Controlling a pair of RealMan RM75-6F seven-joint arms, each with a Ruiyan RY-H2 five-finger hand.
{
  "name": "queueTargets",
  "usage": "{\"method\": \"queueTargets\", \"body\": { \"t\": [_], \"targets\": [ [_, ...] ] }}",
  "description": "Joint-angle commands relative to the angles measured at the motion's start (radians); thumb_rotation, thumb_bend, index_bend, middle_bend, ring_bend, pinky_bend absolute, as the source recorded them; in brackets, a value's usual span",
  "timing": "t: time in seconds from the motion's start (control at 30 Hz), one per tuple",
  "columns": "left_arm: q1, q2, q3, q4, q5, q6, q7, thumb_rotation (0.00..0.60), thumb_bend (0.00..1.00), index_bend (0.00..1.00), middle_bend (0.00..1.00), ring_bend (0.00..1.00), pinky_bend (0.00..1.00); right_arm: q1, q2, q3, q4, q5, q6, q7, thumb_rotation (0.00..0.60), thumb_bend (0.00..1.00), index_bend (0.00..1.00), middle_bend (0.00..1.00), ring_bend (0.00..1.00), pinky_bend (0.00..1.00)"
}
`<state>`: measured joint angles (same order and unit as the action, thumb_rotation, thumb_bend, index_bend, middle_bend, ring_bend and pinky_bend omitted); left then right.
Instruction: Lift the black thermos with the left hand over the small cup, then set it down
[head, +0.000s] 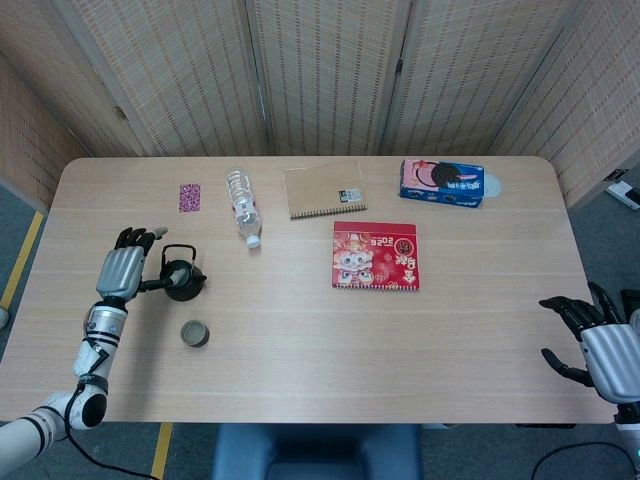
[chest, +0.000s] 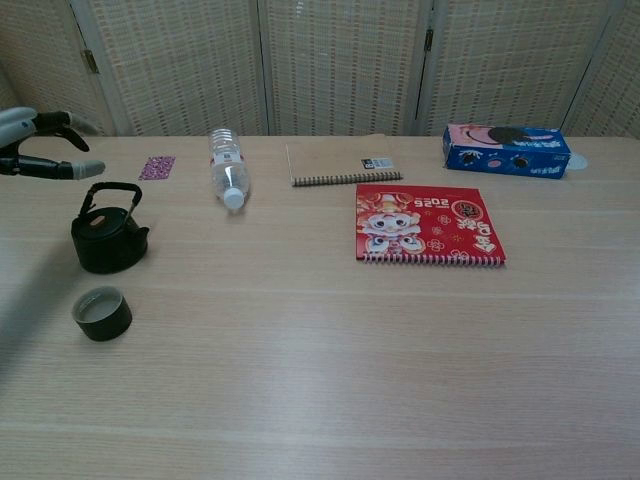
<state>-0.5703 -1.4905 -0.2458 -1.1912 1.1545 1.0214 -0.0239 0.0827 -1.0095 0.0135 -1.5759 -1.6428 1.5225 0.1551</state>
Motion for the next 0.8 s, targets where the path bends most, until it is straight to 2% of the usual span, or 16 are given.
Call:
{"method": "queueTargets", "body": {
  "t": [0.03,0.2,0.37,0.6,0.8],
  "targets": [
    [0.08,0.089,0.017,-0.142,0.004,0.118,0.073,0.6,0.33,0.26,0.26,0.15,0.04,0.012,-0.007,-0.006,0.014,-0.013,-0.016,0.02,0.6,0.27,0.23,0.29,0.27,0.04],
    [0.172,0.152,0.063,-0.258,0.046,0.23,0.07,0.6,0.34,0.32,0.28,0.16,0.03,0.028,-0.016,-0.006,0.037,-0.014,-0.036,0.052,0.6,0.27,0.23,0.29,0.27,0.04],
    [0.248,0.207,0.112,-0.325,0.103,0.316,0.062,0.6,0.34,0.34,0.29,0.17,0.01,0.028,-0.022,-0.006,0.052,-0.012,-0.03,0.062,0.6,0.27,0.23,0.28,0.24,0.04],
    [0.335,0.24,0.179,-0.351,0.19,0.418,0.051,0.6,0.34,0.35,0.3,0.17,0.01,-0.001,-0.04,-0.006,0.061,-0.003,0.015,0.053,0.6,0.27,0.23,0.19,0.15,0.04],
    [0.386,0.248,0.205,-0.363,0.24,0.484,0.053,0.6,0.34,0.35,0.3,0.17,0.0,-0.023,-0.051,-0.014,0.054,0.014,0.026,0.046,0.6,0.27,0.23,0.19,0.14,0.04]
  ]
}}
